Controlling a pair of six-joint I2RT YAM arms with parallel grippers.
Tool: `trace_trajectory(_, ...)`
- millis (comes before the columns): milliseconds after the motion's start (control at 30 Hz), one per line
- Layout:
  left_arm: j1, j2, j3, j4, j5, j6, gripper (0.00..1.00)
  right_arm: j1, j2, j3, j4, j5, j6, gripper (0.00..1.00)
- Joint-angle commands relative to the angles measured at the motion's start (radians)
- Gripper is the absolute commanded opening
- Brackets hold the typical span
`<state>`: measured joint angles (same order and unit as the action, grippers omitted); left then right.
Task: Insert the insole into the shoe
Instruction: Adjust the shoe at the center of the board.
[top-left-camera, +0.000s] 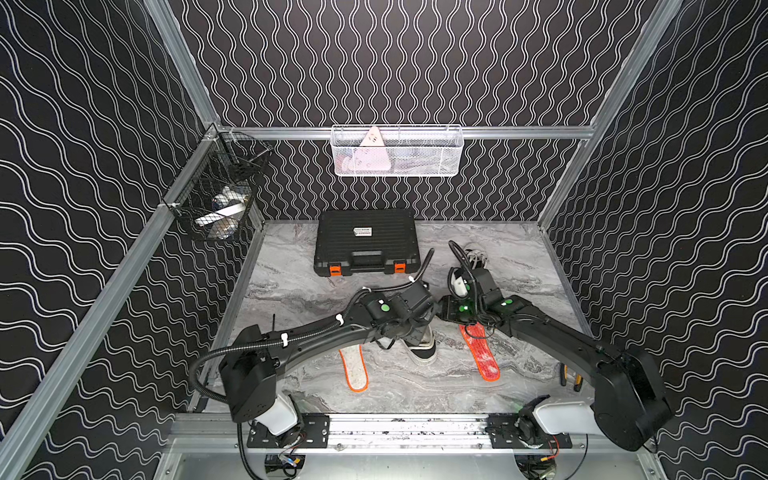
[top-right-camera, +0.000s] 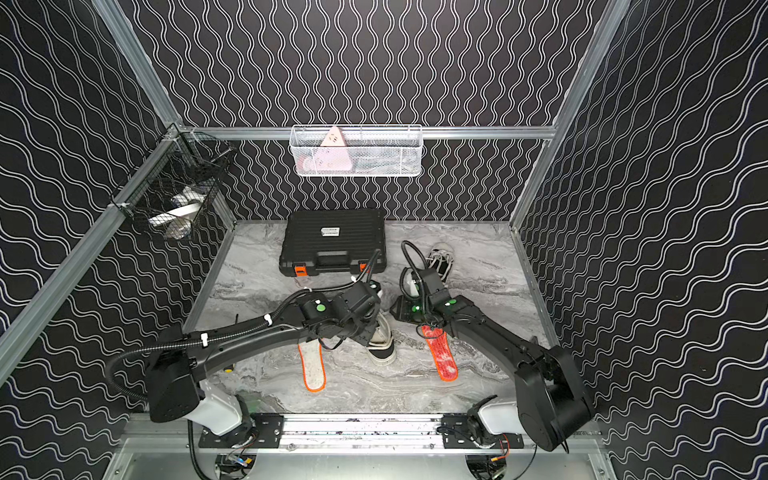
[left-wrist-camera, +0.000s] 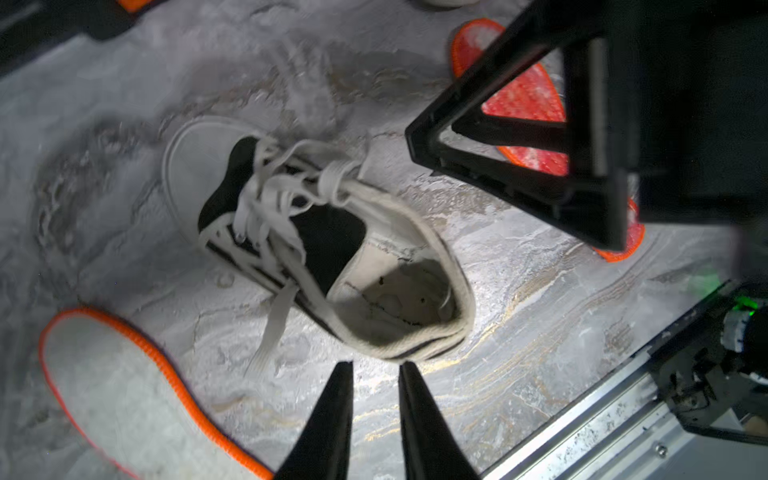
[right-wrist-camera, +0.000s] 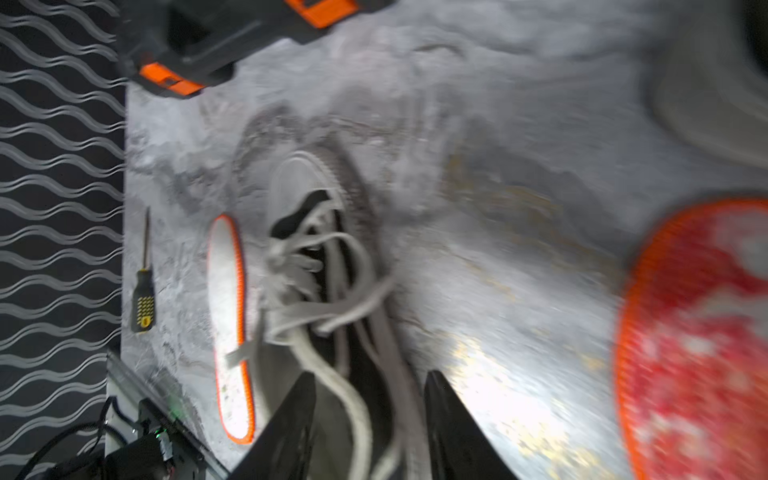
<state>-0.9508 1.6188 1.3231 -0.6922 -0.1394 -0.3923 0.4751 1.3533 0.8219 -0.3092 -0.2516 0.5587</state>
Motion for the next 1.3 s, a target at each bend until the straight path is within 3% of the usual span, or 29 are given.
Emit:
trace_trajectory(0,-0.006,0.065,0.043,-0.053,-0.036,0.194,0.29,-0.072,-0.027,-0.027,-0.071,-0.008,0.031,0.44)
trace_trajectory(133,-0.006,0.134,0.059,-0.052,-0.093,0.242,0.34,-0.13,-0.066,-0.064,-0.073,-0.006,0.05,0.42)
trace_trajectory(367,-0.006,0.264,0.087,-0.047,-0.154,0.289,0.44,-0.136,-0.075,-0.056,-0.093,-0.04,0.041,0.43)
trace_trajectory(533,-0.006,0.333,0.081,-0.028,-0.209,0.298,0.42,-0.136,-0.079,-0.039,-0.118,-0.044,0.038,0.43)
trace_trajectory(667,-0.005,0.38,0.13,-0.047,-0.259,0.304,0.24,-0.136,-0.068,-0.014,-0.17,-0.038,0.027,0.43)
trace_trajectory(800,0.01,0.357,0.228,-0.149,-0.179,0.268,0.11,-0.135,-0.074,-0.023,-0.197,-0.036,0.057,0.51)
trace_trajectory(900,0.054,0.324,0.237,-0.185,-0.032,0.23,0.0,-0.113,-0.08,-0.035,-0.212,-0.029,0.092,0.54)
trace_trajectory(1067,0.115,0.286,0.207,-0.187,0.143,0.194,0.0,0.026,-0.049,-0.002,-0.23,0.031,0.148,0.61)
trace_trajectory(1267,0.157,0.264,0.207,-0.192,0.235,0.164,0.0,0.183,0.06,0.1,-0.258,0.16,0.217,0.66)
